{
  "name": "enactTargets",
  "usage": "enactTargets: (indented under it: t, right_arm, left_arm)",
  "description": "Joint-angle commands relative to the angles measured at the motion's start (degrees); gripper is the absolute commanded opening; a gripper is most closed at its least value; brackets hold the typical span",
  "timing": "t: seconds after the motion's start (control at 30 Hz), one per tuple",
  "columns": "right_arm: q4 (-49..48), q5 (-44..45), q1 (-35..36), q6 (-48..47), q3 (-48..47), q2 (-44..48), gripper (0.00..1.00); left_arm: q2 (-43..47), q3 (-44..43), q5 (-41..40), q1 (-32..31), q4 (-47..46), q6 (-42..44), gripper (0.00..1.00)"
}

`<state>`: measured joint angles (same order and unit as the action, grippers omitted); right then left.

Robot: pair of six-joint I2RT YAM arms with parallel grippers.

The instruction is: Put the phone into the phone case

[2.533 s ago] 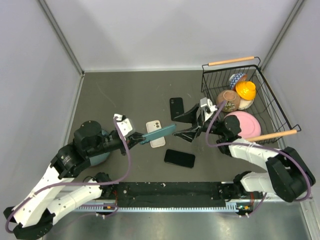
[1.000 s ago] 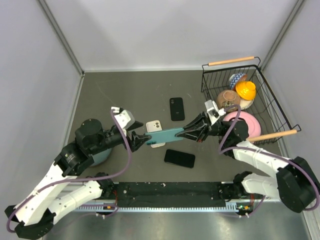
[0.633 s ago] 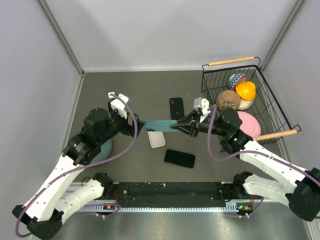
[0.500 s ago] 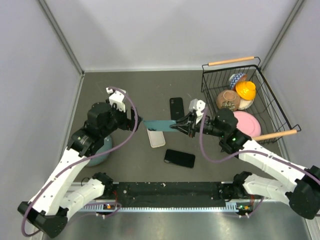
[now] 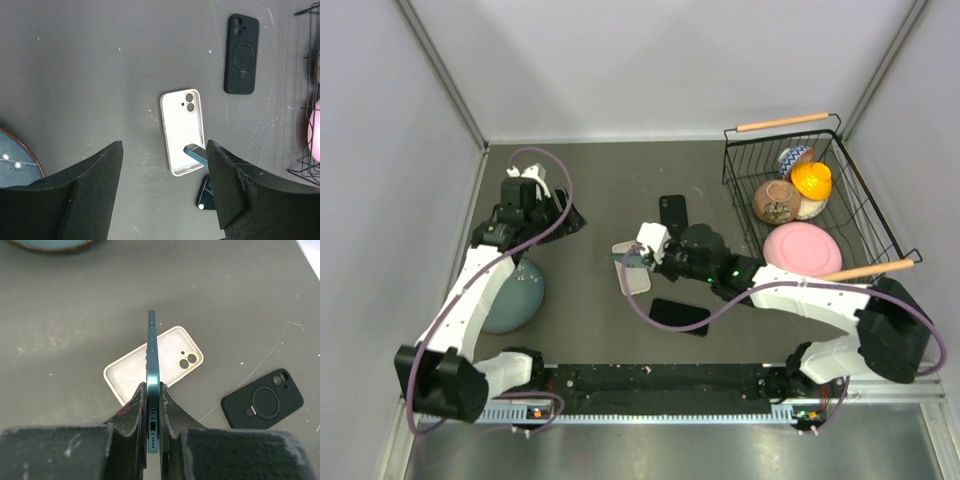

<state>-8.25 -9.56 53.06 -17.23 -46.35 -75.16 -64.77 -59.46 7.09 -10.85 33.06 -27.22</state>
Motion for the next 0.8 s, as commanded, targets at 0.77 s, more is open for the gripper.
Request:
enactTargets:
  t: [0.77]
  right_arm:
    - [-9.86, 22.3, 12.06, -31.63, -5.86, -17.13, 0.0]
  left_arm:
    - [-25.75, -2.33, 19.88, 4.26, -7.3, -1.43, 0.55]
